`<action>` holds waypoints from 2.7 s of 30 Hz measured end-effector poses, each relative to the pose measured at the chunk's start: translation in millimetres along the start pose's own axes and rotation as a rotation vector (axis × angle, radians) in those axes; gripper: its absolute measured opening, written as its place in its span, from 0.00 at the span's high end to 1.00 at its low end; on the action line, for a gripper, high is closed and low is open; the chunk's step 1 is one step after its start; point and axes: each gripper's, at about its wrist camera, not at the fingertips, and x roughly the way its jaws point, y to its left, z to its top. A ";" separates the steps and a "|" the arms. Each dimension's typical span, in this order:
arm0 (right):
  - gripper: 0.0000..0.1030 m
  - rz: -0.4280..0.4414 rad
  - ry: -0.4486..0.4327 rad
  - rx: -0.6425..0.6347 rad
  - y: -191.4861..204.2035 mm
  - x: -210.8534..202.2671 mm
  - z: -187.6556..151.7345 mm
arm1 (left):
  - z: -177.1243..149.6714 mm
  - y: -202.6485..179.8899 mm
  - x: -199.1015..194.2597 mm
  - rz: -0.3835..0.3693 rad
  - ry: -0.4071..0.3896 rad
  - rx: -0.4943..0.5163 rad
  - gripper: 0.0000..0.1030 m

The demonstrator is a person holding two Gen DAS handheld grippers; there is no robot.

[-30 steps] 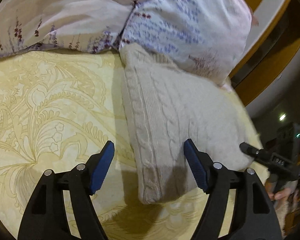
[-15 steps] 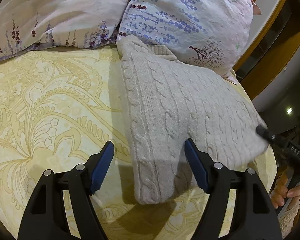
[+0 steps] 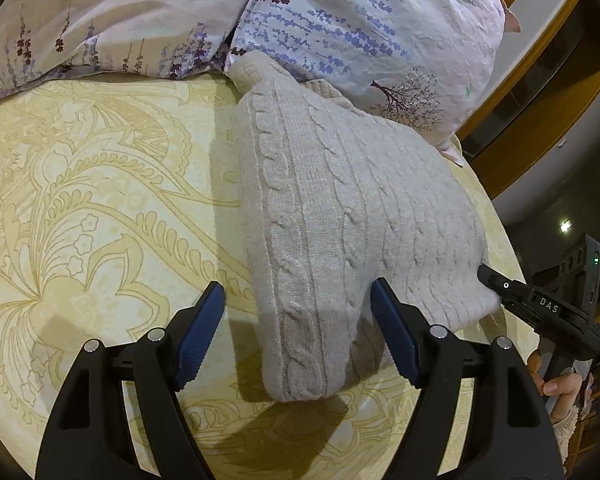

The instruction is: Fold small clothes

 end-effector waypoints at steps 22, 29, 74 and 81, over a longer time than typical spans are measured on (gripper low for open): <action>0.92 0.170 0.033 0.098 4.6 52.8 91.2 | 91.2 40.9 26.8 -0.181 0.004 -0.192 0.43; 0.87 0.046 0.090 0.125 -0.7 76.4 87.5 | 87.1 31.5 45.1 -0.161 0.017 -0.174 0.43; 0.79 0.361 0.096 -0.136 120.0 49.7 32.6 | 60.8 98.4 -61.7 -0.282 -0.069 -0.120 0.56; 0.76 0.210 0.148 -0.215 158.4 94.0 9.5 | 48.3 155.3 -54.6 -0.152 -0.033 -0.191 0.52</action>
